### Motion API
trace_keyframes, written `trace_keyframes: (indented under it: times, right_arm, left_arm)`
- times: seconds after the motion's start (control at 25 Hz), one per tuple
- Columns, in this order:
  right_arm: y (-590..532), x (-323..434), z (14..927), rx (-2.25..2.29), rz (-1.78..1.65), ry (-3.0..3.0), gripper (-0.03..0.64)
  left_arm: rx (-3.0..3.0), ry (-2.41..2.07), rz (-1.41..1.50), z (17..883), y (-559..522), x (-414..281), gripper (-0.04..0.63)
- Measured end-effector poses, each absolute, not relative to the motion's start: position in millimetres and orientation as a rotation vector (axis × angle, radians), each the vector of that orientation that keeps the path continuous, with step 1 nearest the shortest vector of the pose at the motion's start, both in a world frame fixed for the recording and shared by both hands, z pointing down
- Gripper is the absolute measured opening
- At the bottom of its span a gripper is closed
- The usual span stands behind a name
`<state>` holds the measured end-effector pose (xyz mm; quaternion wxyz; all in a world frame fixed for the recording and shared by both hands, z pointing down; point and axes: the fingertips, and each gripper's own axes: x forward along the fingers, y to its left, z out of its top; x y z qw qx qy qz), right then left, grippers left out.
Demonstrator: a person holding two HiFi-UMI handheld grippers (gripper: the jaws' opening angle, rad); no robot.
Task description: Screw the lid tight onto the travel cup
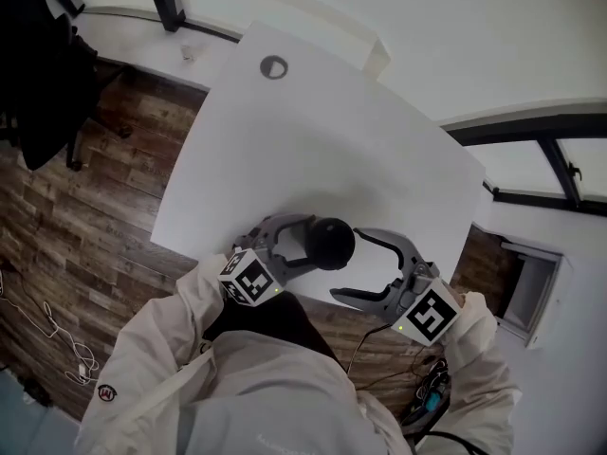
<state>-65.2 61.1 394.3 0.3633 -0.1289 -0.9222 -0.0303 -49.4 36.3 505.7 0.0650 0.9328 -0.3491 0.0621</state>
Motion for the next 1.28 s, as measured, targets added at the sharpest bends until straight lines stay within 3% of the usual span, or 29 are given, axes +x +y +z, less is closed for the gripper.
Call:
trace_keyframes:
  times: [0.56,1.28]
  right_arm:
    - [21.1,-65.4,438.6,-0.300,0.066,-2.795,0.426]
    - [8.6,-52.5,411.1,1.011,0.226,-2.902,0.426]
  left_arm:
    - [2.946,-0.623,0.165,499.4,17.1,-42.0,0.367]
    - [2.567,-1.433,0.125,490.1,12.7,-34.0,0.367]
